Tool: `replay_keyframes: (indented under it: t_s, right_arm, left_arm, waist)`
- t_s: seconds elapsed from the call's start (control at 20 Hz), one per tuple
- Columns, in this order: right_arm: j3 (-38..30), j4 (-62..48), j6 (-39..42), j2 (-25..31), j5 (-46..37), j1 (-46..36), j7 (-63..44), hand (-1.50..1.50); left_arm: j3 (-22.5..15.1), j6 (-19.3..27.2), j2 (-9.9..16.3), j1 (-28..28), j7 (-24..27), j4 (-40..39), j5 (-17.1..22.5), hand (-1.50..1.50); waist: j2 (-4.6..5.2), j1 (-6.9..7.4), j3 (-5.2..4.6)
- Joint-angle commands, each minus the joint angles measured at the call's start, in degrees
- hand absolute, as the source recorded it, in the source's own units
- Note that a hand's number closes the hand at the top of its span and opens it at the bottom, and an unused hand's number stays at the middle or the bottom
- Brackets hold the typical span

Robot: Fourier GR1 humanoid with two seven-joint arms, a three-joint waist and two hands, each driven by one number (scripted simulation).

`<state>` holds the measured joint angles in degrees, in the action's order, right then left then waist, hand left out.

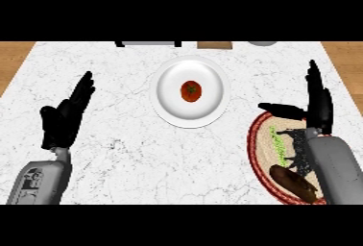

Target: Pick the tomato from the placemat and place it in the plate

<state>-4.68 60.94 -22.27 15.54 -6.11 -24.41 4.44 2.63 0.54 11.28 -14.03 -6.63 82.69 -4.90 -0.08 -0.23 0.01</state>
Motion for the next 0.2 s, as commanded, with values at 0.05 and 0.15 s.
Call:
replay_keyframes:
  t_s: [0.05, 0.15]
  right_arm:
    - [-4.27, -1.93, 4.38, 2.66, 2.54, 1.28, 4.07, -1.5]
    - [-6.4, -9.71, 6.56, 4.36, 3.29, -3.49, 5.89, -1.5]
  left_arm:
    - [-1.33, -0.37, -1.51, 4.29, 0.6, 3.71, -1.1, 0.0]
    - [-0.44, 0.09, -1.56, 1.39, 2.08, -0.52, -1.67, 0.0]
  waist:
    - [0.08, 0.42, 0.0]
    - [0.2, 0.55, 0.01]
